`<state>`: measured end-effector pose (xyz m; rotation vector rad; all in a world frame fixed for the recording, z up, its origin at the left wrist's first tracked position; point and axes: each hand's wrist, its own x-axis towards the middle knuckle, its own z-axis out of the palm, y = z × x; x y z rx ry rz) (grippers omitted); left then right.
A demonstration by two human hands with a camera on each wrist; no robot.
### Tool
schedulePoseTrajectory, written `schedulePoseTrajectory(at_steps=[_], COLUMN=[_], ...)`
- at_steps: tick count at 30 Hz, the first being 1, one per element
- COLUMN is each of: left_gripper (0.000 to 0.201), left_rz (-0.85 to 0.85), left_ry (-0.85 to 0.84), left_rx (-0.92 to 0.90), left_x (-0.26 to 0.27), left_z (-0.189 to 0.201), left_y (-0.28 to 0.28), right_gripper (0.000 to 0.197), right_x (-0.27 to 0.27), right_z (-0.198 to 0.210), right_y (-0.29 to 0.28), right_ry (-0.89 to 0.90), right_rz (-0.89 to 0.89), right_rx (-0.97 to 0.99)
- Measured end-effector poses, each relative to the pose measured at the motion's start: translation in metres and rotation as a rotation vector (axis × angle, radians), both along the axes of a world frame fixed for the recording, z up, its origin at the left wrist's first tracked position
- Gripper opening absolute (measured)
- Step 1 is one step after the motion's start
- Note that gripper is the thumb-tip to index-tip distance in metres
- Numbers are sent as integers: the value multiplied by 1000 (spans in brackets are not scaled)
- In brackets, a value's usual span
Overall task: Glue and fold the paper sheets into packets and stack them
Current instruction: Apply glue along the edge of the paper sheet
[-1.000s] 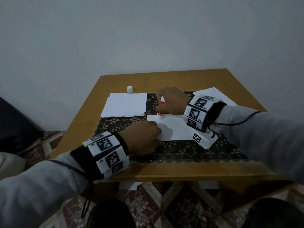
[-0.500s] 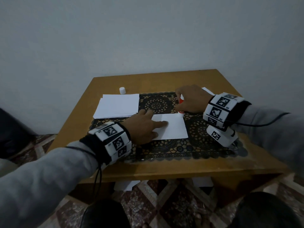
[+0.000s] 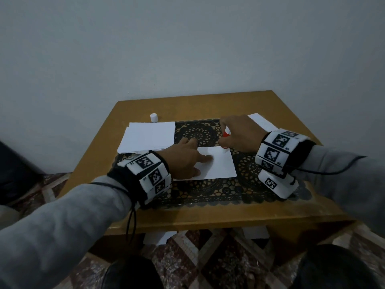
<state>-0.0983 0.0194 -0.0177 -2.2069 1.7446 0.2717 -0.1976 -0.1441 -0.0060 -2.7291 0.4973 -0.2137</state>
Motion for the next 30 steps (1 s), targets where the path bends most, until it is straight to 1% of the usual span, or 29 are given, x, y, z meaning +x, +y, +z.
schedulePoseTrajectory(at_steps=[2, 6, 10, 14, 16, 19, 21, 25, 28, 30], left_gripper=[59, 57, 45, 36, 41, 58, 62, 64, 68, 59], left_rz=[1, 11, -4, 40, 77, 145, 177, 252, 296, 305], left_ry=[24, 52, 112, 208, 176, 152, 157, 212, 276, 316], left_rx=[-17, -29, -90, -175, -174, -114, -65, -5, -18, -49], left_x=[2, 3, 0, 2, 2, 6, 10, 14, 17, 21], left_z=[-1, 1, 8, 10, 7, 8, 11, 16, 16, 17], left_y=[-1, -6, -15, -21, -24, -31, -36, -41, -41, -38], right_gripper=[32, 29, 27, 27, 24, 19, 19, 22, 24, 22], right_x=[0, -9, -25, -34, -38, -47, -51, -55, -56, -56], right_z=[3, 6, 5, 6, 10, 18, 24, 32, 32, 30], right_y=[2, 6, 11, 17, 14, 5, -3, -15, -22, -24], right_ry=[30, 58, 76, 109, 149, 229, 220, 152, 138, 118], right_rz=[21, 64, 112, 136, 134, 143, 142, 95, 68, 49], right_rx=[0, 3, 29, 48, 126, 361, 430, 426, 431, 412])
